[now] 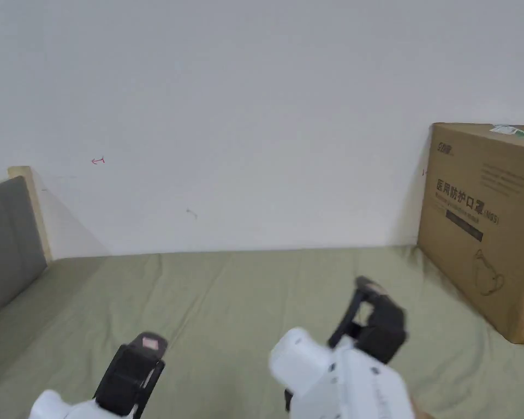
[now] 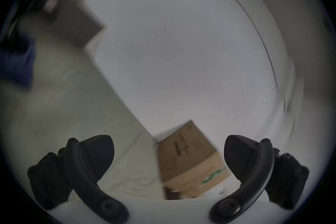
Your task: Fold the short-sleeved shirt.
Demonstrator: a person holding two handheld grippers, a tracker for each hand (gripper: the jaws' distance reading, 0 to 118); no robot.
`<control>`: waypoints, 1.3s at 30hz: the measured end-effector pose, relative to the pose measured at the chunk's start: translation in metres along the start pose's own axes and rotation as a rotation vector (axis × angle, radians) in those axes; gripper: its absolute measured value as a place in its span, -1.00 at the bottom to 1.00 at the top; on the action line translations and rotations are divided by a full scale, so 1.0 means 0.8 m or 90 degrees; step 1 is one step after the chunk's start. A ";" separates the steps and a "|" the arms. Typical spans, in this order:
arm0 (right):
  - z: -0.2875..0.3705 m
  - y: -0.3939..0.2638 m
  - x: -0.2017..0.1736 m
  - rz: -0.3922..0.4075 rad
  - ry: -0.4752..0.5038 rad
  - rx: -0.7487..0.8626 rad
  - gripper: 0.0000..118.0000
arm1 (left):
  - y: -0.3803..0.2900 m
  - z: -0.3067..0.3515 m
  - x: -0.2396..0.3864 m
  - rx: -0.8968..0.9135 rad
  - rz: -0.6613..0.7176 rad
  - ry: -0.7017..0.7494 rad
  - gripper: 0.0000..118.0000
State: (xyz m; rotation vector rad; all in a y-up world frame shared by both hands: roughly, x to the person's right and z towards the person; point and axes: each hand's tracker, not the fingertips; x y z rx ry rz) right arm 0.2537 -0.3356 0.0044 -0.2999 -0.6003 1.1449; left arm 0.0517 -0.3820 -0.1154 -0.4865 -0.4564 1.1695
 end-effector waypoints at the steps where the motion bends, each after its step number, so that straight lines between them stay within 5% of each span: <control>1: -0.001 0.000 -0.023 0.077 -0.006 0.012 1.00 | 0.000 -0.003 -0.015 -0.025 0.014 0.014 0.96; 3: -0.001 -0.003 -0.048 0.139 0.004 0.013 1.00 | -0.004 -0.006 -0.026 -0.037 0.023 0.045 0.97; 6: -0.007 -0.003 -0.027 -0.013 0.058 -0.023 1.00 | 0.005 -0.008 -0.011 -0.024 -0.055 0.056 0.97; 8: -0.015 -0.008 0.021 -0.196 0.079 -0.066 1.00 | 0.010 -0.008 0.026 0.006 -0.184 0.045 0.97; 12: -0.033 -0.056 0.101 -0.617 0.104 -0.146 1.00 | -0.017 -0.001 0.117 0.076 -0.609 0.059 0.97; 14: -0.032 -0.093 0.107 -0.758 0.123 -0.150 1.00 | -0.043 0.009 0.138 0.079 -0.800 0.049 0.96; 16: -0.023 -0.122 0.093 -0.758 0.071 -0.184 1.00 | -0.062 0.019 0.139 0.069 -0.888 0.031 0.96; 18: -0.013 -0.131 0.076 -0.727 0.045 -0.208 1.00 | -0.065 0.024 0.130 0.062 -0.851 0.038 0.96; 23: 0.004 -0.123 0.080 -0.768 0.053 -0.160 1.00 | -0.063 0.021 0.131 0.058 -0.827 0.054 0.96; 26: 0.007 -0.109 0.094 -0.733 0.018 -0.121 1.00 | -0.055 0.025 0.142 0.051 -0.802 0.033 0.95; 27: 0.008 -0.106 0.097 -0.725 0.020 -0.124 1.00 | -0.054 0.027 0.144 0.055 -0.796 0.033 0.92; 29: 0.011 -0.103 0.100 -0.725 0.025 -0.110 0.93 | -0.056 0.030 0.149 0.054 -0.794 0.045 0.53; 30: 0.014 -0.103 0.099 -0.729 0.028 -0.104 0.76 | -0.057 0.030 0.148 0.059 -0.798 0.050 0.13; 31: 0.017 -0.103 0.099 -0.734 0.030 -0.104 0.16 | -0.059 0.031 0.147 0.067 -0.809 0.063 -0.64; 32: 0.018 -0.103 0.096 -0.743 0.023 -0.108 -0.49 | -0.062 0.032 0.144 0.080 -0.816 0.072 -1.00; 33: 0.017 -0.104 0.094 -0.745 0.011 -0.125 -0.79 | -0.063 0.031 0.141 0.081 -0.816 0.069 -1.00; 39: 0.016 -0.119 0.090 -0.792 0.007 -0.140 -0.96 | -0.057 0.028 0.133 0.040 -0.758 0.045 -1.00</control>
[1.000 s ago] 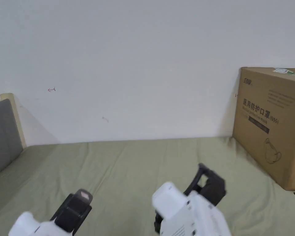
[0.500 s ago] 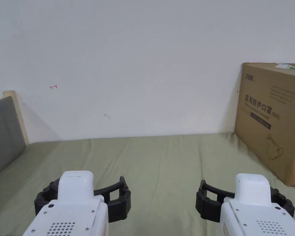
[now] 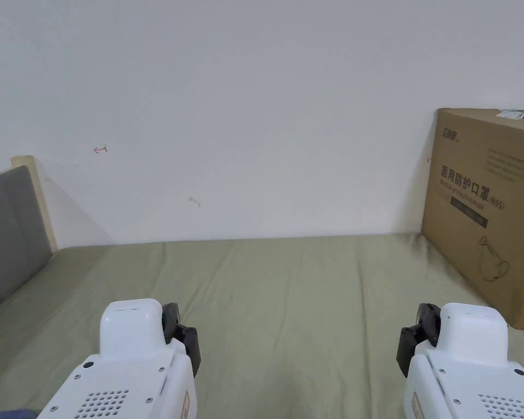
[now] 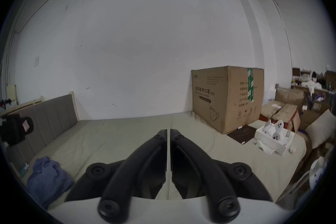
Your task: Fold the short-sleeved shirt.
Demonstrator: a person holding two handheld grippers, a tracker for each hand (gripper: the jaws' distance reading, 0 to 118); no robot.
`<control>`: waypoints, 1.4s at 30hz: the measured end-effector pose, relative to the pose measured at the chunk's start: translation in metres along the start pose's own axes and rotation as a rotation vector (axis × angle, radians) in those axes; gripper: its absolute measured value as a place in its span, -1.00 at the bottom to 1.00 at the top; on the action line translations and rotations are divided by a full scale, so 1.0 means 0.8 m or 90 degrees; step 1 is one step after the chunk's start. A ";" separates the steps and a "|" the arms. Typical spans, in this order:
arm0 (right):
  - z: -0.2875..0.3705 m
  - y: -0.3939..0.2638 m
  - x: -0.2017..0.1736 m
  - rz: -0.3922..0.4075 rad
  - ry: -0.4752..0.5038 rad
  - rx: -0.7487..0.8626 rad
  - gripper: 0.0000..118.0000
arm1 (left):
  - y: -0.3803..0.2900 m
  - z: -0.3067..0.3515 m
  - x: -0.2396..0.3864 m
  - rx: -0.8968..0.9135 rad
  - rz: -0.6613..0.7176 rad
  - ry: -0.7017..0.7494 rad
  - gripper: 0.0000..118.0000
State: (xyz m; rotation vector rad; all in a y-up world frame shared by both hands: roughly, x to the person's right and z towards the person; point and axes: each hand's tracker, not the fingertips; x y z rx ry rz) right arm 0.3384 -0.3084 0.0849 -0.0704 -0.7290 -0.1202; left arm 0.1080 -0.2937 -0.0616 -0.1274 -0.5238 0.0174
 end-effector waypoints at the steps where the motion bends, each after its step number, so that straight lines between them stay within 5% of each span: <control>1: -0.002 0.001 0.001 0.003 -0.001 -0.006 -0.96 | -0.002 0.000 0.001 0.002 0.000 0.004 -1.00; 12: -0.005 0.006 -0.014 0.040 0.028 -0.011 -0.98 | 0.008 0.000 -0.004 -0.001 -0.013 -0.002 -1.00; 26: -0.008 -0.016 -0.199 0.095 0.345 -0.059 -0.98 | 0.003 0.093 -0.193 -0.038 0.023 0.331 -1.00; 39: -0.024 -0.057 -0.239 0.107 0.382 -0.138 -0.98 | -0.081 0.021 -0.294 -0.220 0.108 0.338 -0.97; 42: -0.037 -0.073 -0.238 0.116 0.368 -0.162 -0.98 | -0.129 -0.028 -0.322 -0.300 0.126 0.357 0.26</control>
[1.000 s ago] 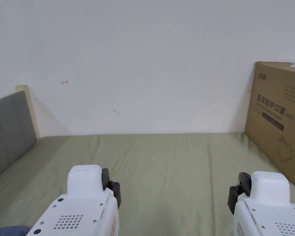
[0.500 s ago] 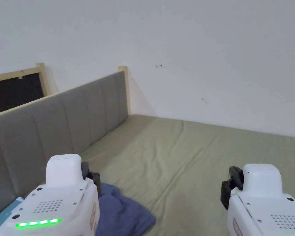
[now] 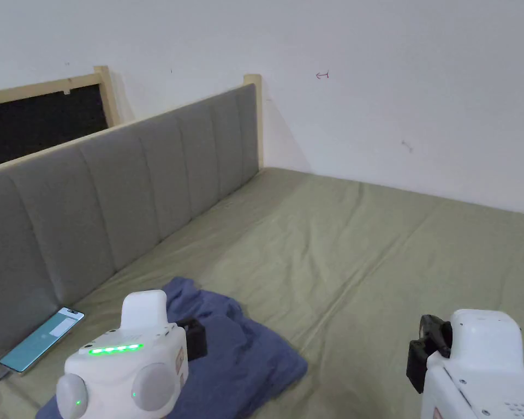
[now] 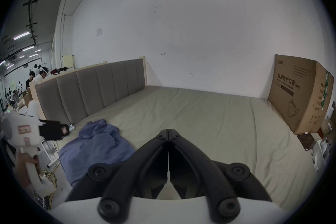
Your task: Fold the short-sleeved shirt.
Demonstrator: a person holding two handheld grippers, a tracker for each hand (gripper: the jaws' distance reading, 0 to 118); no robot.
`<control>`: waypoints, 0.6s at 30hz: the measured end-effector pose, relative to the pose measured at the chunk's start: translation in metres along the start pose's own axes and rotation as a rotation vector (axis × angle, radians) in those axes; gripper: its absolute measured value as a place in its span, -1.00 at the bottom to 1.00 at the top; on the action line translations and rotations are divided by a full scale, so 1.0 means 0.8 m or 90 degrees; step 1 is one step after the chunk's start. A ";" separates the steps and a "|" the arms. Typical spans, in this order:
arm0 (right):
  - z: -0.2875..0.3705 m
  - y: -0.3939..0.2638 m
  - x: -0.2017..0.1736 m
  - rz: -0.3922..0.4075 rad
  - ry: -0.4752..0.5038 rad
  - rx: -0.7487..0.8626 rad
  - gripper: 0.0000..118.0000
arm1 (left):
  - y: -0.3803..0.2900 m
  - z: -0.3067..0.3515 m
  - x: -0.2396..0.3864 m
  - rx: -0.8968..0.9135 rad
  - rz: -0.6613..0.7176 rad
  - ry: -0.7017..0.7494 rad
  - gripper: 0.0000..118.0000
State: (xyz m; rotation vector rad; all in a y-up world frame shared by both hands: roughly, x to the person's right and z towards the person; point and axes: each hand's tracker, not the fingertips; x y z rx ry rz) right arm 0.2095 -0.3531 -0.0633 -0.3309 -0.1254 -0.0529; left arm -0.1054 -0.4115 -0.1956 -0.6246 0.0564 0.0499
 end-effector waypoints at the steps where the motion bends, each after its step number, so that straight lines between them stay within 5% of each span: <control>1: -0.006 -0.004 0.003 -0.004 -0.001 -0.011 -0.98 | -0.009 -0.025 0.003 -0.027 -0.001 -0.001 0.67; 3: -0.018 -0.012 0.009 -0.010 -0.008 -0.034 -0.98 | -0.024 -0.068 0.002 -0.084 0.014 -0.017 0.85; 7: -0.040 -0.028 0.019 -0.016 -0.026 -0.072 -0.98 | -0.052 -0.142 0.010 -0.189 0.035 -0.050 0.83; 13: -0.059 -0.045 0.038 -0.032 -0.039 -0.115 -0.98 | -0.092 -0.193 0.043 -0.234 -0.058 -0.002 0.82; 15: -0.060 -0.049 0.045 -0.050 -0.036 -0.127 -0.98 | -0.080 -0.182 0.045 -0.245 -0.031 -0.001 0.35; 17: -0.062 -0.052 0.051 -0.072 -0.036 -0.138 -0.98 | -0.069 -0.170 0.041 -0.220 -0.023 0.018 -0.94; 18: -0.063 -0.053 0.054 -0.081 -0.035 -0.140 -0.98 | -0.065 -0.171 0.040 -0.224 -0.026 0.025 -0.93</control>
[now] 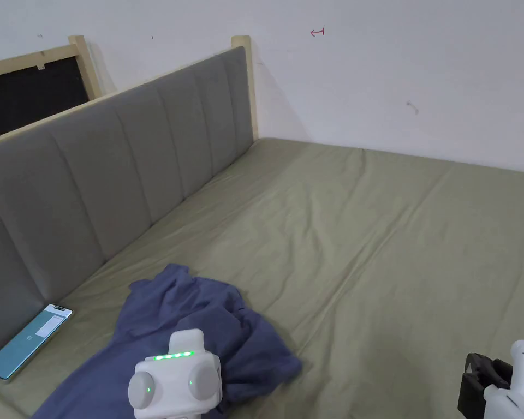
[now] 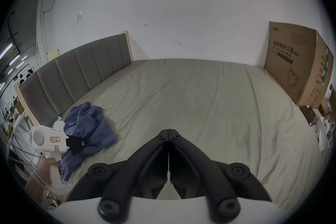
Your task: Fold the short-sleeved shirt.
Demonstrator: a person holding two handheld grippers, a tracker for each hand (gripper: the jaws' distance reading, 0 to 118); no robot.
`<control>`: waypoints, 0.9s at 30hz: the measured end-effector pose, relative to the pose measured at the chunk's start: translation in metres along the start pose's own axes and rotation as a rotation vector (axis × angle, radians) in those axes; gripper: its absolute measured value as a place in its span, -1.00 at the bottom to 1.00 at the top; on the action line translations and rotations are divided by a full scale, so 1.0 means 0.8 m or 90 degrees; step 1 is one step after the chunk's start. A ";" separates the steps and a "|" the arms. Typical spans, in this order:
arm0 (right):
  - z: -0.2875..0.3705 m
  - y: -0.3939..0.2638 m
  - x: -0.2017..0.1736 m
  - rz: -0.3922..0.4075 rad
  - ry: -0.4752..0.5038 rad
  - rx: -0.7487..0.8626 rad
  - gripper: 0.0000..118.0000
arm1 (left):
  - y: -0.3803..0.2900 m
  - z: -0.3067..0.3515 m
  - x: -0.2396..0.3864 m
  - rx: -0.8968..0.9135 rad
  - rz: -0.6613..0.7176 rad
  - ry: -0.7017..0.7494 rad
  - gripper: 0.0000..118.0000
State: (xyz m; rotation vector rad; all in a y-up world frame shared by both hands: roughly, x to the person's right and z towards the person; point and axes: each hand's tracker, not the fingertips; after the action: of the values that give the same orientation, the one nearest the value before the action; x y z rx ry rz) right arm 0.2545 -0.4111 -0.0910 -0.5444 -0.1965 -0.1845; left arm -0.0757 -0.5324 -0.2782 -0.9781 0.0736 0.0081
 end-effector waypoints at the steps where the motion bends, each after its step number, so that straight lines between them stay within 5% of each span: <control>1: 0.000 -0.001 0.002 -0.009 0.003 -0.004 -0.98 | 0.003 -0.003 -0.003 -0.014 0.000 0.000 -0.93; 9: 0.015 0.000 0.021 -0.020 -0.009 0.001 -0.98 | 0.021 0.025 -0.026 -0.053 0.100 -0.140 -0.93; 14: 0.041 0.008 0.052 -0.047 -0.032 0.026 -0.98 | 0.053 0.089 0.018 -0.015 0.050 -0.224 -0.93; 18: 0.067 0.014 0.086 -0.088 -0.065 0.055 -0.98 | 0.080 0.147 0.108 0.035 -0.038 -0.259 -0.93; 22: 0.102 0.021 0.131 -0.129 -0.123 0.090 -0.98 | 0.070 0.227 0.218 0.035 -0.079 -0.478 -0.93; 27: 0.169 0.027 0.197 -0.169 -0.211 0.148 -0.98 | 0.016 0.315 0.374 0.018 -0.222 -0.630 -0.93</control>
State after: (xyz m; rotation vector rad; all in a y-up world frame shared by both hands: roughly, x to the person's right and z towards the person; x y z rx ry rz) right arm 0.3930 -0.3408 0.0482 -0.3121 -0.6073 -0.3238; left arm 0.2374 -0.3243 -0.1680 -0.8594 -1.0007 0.1677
